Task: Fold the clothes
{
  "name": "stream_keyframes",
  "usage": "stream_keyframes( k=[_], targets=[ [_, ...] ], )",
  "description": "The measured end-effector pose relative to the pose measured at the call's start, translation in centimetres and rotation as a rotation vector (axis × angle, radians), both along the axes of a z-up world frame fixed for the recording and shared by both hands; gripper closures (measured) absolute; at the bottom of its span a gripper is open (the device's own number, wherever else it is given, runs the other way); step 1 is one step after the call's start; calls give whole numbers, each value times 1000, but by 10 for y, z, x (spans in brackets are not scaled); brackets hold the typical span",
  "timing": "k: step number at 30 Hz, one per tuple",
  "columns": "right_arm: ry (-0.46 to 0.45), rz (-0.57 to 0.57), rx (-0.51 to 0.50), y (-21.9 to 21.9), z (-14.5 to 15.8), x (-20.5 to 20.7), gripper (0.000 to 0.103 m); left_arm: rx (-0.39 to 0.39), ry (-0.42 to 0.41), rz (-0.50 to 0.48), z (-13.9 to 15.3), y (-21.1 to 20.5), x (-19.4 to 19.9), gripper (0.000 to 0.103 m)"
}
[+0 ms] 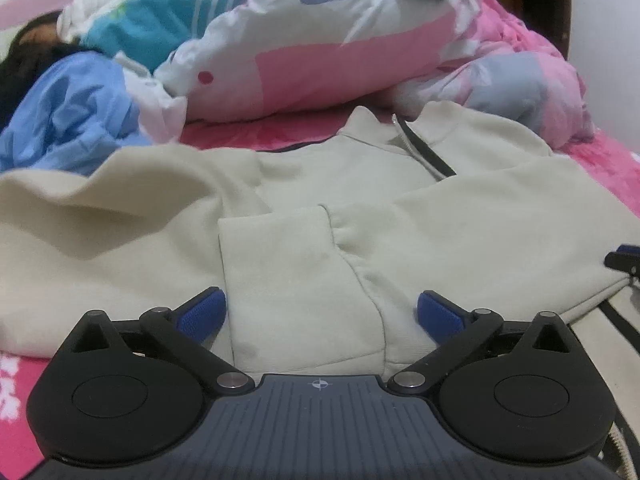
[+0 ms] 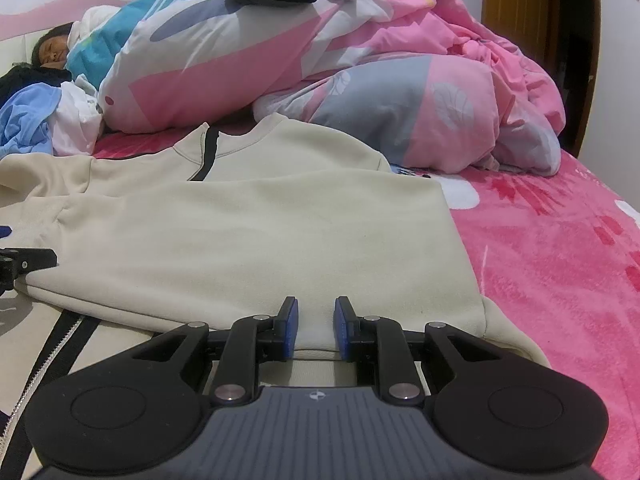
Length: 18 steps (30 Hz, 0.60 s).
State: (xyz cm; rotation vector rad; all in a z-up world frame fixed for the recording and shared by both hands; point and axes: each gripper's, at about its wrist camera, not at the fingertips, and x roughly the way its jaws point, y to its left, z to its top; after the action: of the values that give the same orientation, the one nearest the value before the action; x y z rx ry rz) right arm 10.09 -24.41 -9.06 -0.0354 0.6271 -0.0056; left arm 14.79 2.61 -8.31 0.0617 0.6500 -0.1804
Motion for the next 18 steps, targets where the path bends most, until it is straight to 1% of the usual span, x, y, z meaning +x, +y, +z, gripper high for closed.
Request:
stream_keyframes(
  k=[18],
  targets=[
    [-5, -2, 0, 0, 0, 0, 81, 5, 0, 6, 0, -1, -2, 0]
  ],
)
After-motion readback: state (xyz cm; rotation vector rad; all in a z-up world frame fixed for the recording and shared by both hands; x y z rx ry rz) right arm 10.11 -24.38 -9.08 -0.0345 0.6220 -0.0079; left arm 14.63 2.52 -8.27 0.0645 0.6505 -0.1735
